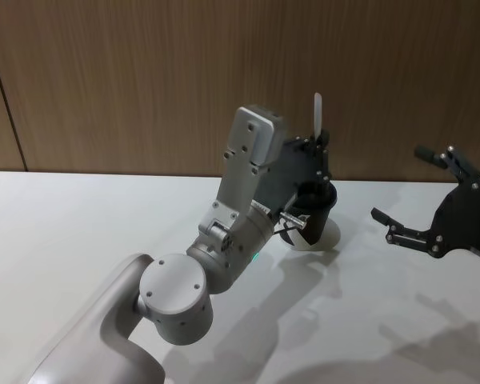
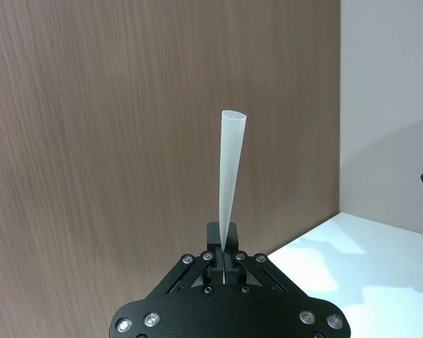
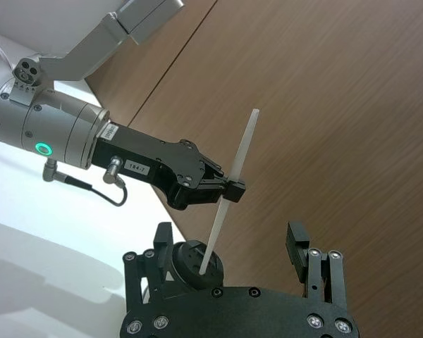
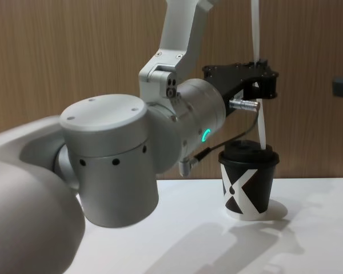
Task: Pick up the straw with one hand, pass it to the other hand, and insert it into the cup.
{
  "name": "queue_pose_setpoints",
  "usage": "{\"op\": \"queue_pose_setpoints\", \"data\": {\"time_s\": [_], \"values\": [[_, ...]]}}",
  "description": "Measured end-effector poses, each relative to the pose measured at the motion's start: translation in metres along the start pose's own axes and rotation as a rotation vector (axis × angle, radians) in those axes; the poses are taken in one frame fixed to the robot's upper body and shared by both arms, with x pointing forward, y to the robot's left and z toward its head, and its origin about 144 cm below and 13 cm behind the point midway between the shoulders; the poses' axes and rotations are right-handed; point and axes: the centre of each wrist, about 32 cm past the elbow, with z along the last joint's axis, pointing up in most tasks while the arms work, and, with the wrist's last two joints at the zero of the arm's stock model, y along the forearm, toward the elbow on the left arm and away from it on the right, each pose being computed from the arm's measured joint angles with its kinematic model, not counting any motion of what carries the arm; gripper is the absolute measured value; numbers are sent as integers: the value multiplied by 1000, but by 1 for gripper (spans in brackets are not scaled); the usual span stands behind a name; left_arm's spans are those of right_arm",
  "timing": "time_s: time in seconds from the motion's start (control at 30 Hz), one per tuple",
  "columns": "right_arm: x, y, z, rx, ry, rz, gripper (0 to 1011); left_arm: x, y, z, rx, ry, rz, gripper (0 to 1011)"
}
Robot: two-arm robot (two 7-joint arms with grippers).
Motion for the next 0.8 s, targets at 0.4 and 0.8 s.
{"op": "queue_pose_setpoints", "data": {"time_s": [0.4, 0.8], "values": [[0, 0, 0, 0, 0, 0, 1001, -3, 2, 2, 6, -31, 5, 11], [0, 0, 0, 0, 0, 0, 1001, -5, 4, 2, 12, -49, 14, 11]]}}
